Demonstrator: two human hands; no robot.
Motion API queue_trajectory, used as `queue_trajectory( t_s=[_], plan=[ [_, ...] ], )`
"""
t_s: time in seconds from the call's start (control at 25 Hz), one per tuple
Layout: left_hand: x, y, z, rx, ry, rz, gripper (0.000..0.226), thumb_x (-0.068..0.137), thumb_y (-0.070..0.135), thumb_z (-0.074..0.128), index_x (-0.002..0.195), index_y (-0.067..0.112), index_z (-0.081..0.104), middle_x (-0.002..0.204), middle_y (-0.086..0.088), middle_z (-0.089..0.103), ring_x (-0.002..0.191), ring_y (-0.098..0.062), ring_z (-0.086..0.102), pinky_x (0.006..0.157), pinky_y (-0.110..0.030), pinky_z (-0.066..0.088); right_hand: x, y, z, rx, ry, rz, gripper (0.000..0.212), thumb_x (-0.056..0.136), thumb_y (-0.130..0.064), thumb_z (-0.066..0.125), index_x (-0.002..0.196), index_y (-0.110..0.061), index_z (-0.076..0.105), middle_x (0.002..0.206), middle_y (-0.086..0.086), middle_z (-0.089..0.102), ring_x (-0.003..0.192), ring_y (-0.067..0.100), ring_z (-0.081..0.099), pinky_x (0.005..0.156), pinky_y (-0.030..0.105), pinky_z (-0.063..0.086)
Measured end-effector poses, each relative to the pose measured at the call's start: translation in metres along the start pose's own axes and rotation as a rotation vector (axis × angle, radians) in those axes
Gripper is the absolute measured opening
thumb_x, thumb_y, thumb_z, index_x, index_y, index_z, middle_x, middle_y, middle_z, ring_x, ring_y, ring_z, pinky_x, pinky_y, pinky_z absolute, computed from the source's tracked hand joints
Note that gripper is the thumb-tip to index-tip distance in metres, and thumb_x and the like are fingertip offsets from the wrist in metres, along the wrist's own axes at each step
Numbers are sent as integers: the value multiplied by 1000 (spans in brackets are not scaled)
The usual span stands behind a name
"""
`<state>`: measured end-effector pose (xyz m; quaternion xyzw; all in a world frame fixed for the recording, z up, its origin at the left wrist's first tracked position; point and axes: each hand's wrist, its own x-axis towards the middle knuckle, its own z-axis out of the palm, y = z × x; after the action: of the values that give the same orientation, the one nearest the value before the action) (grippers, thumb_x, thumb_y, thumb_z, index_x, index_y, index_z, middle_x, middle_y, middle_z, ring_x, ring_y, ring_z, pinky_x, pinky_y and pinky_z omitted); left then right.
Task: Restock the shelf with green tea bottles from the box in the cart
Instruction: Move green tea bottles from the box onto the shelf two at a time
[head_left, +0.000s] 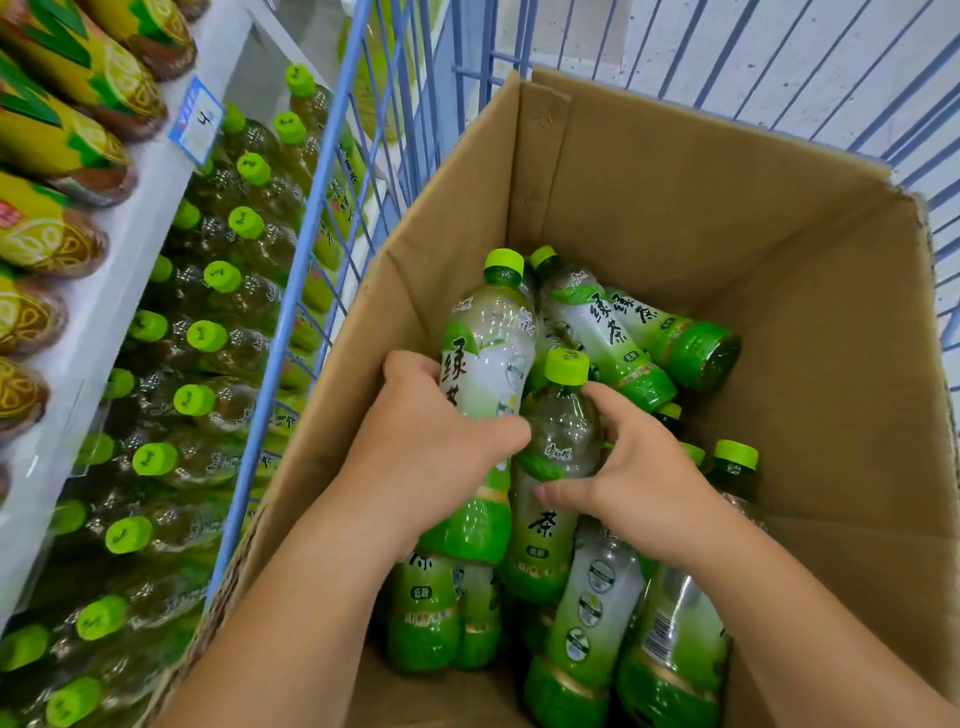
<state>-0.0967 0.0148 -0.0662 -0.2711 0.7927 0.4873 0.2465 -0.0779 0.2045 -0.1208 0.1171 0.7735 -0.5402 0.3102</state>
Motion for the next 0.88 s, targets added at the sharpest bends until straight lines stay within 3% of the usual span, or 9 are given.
queue_trajectory(
  t_s=[0.12, 0.24, 0.32, 0.4, 0.56, 0.64, 0.76, 0.88],
  plan=[
    [-30, -6, -14, -75, -65, -6, 53, 50, 46, 82, 97, 26, 71, 81, 5, 77, 75, -18, 75, 72, -51, 62, -13, -6, -5, 153, -10, -53, 82, 56, -11, 97, 127, -26, 59, 110, -5, 76, 99, 15, 73, 90, 40, 57],
    [-55, -10, -28, -109, -114, 7, 54, 48, 54, 84, 98, 39, 71, 83, 9, 78, 75, -12, 76, 70, -46, 63, -19, -16, -20, 375, -8, -39, 83, 53, -3, 94, 128, -14, 60, 113, 6, 75, 104, 26, 73, 84, 37, 58],
    [-67, -13, -32, -85, -99, 49, 59, 44, 62, 82, 99, 48, 64, 84, 17, 76, 74, -3, 74, 68, -39, 61, -20, -25, -29, 490, -35, -53, 70, 55, -5, 87, 121, -6, 63, 111, 14, 75, 102, 32, 73, 77, 33, 59],
    [-73, -18, -35, -96, -121, 63, 60, 45, 68, 81, 100, 54, 60, 92, 22, 75, 81, 2, 72, 76, -37, 58, -24, -33, -33, 588, -82, -80, 63, 58, -9, 84, 118, -3, 65, 110, 18, 74, 98, 34, 73, 75, 35, 59],
    [-76, -26, -39, -250, -280, 28, 51, 58, 64, 74, 105, 58, 57, 106, 15, 74, 102, -12, 71, 94, -51, 53, -40, -38, -29, 739, -162, -4, 69, 67, -32, 86, 126, -5, 65, 108, 23, 73, 89, 35, 74, 72, 45, 60],
    [-79, -29, -38, -217, -293, 70, 53, 60, 70, 68, 109, 63, 49, 110, 23, 71, 102, -1, 68, 93, -42, 53, -49, -39, -23, 763, -163, 56, 77, 61, -45, 91, 123, -5, 67, 106, 23, 73, 88, 36, 74, 71, 45, 60],
    [-85, -27, -38, -89, -227, 159, 51, 63, 79, 58, 108, 69, 36, 111, 40, 61, 94, 18, 61, 77, -19, 49, -61, -37, -10, 636, 10, 48, 50, 77, -40, 81, 116, -11, 70, 111, 24, 73, 96, 41, 73, 78, 52, 59],
    [-92, -27, -36, -98, -189, 195, 50, 70, 75, 58, 113, 63, 37, 110, 37, 61, 92, 17, 61, 73, -19, 49, -74, -34, 5, 652, 116, 91, 37, 85, -36, 73, 114, -13, 71, 110, 20, 75, 98, 39, 74, 85, 57, 57]
  ],
)
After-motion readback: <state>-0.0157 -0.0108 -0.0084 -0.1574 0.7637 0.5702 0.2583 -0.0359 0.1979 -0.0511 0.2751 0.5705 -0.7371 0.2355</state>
